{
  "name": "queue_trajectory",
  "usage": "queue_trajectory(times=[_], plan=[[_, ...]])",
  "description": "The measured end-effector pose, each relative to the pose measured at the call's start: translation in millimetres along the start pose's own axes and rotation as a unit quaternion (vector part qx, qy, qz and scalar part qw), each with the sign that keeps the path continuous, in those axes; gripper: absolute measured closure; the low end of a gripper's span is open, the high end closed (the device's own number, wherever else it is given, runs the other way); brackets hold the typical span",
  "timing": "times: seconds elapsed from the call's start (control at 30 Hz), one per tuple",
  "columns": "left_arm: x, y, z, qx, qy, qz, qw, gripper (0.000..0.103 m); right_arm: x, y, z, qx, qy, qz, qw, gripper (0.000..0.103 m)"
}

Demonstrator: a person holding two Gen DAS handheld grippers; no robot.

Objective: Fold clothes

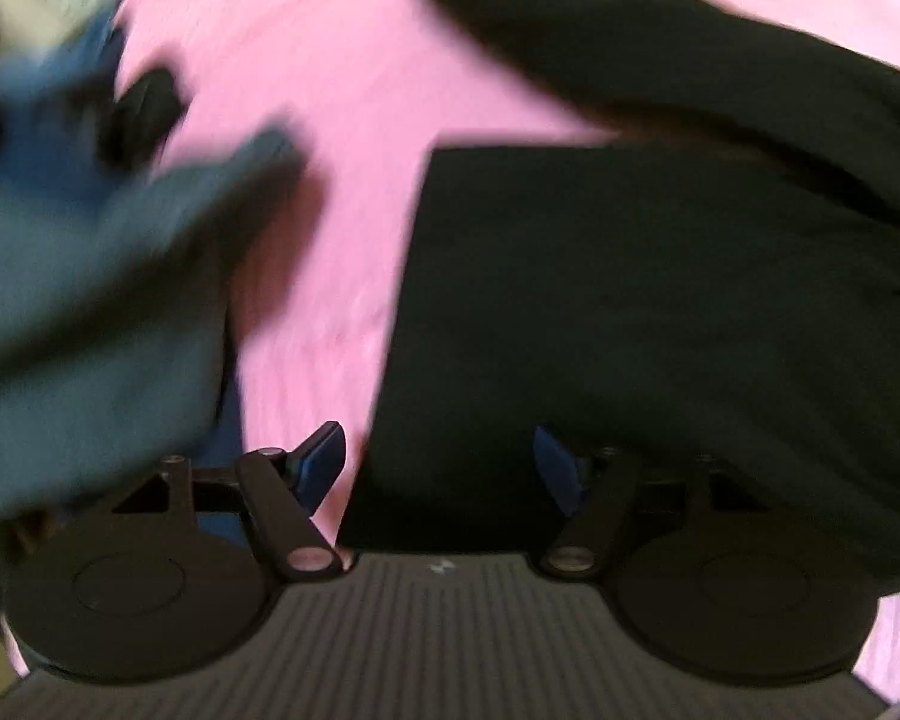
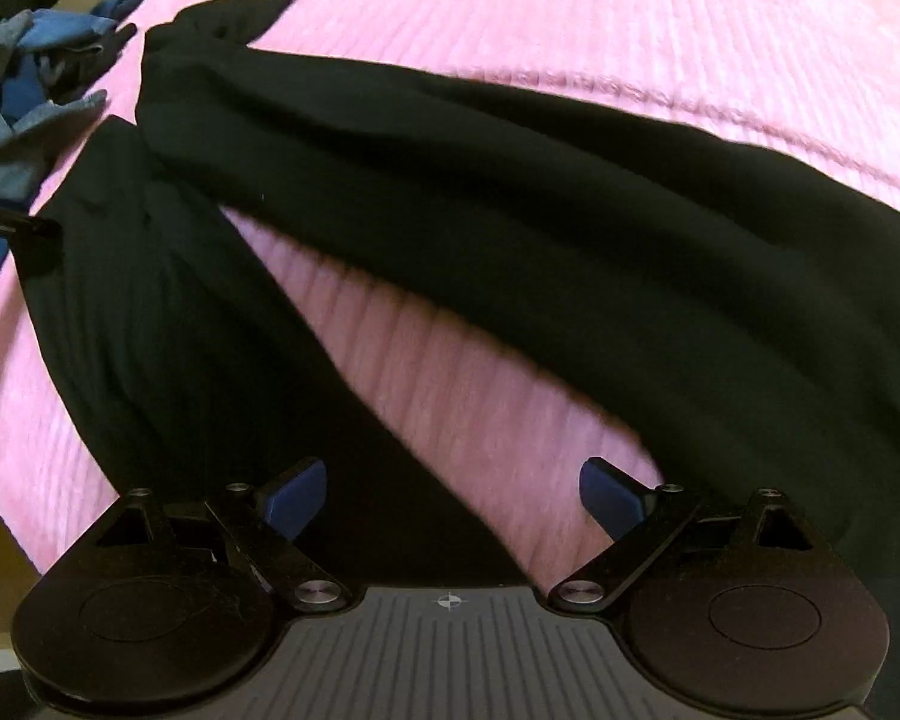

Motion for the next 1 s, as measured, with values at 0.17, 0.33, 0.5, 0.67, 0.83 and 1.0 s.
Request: queue_trajectory(times=[0.17, 0.33, 0.5, 0.67, 0.83, 1.0], plan=[[1, 22, 23, 0.113, -0.005, 0.073, 0.9910, 0.066, 15, 0, 24, -0.069, -0.004, 0.030, 0.997, 0.009], [42, 26, 43, 0.127, -0.032, 0.100, 0.9862, 0.100, 42, -14, 55, -0.160, -0.013, 0.068, 0.985, 0.009], [107, 49, 96, 0.155, -0.020, 0.080, 0.9844, 0.099, 79, -46, 98, -0.235, -0.023, 0.098, 0.967, 0.009], [137, 47, 166, 0.184, 0.055, 0.035, 0.9808, 0.099, 97, -85, 142, -0.274, -0.004, 0.110, 0.955, 0.009], [128, 23, 186, 0.140, 0.106, -0.042, 0.9836, 0.096, 97, -117, 171, -0.293, 0.004, 0.112, 0.950, 0.009], [131, 10, 178, 0.066, 0.142, -0.135, 0.9784, 0.094, 106, -171, 203, -0.360, -0.012, 0.136, 0.923, 0.009]])
Point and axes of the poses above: each gripper's, at about its wrist camera, not at the fingertips, and x roughly against the way its jaws point, y to its left, z to its underside, the point moved 5 cm from there along -x, roughly the way its jaws point, and after that the axes turned 6 degrees about z, right-handed, at the moved point
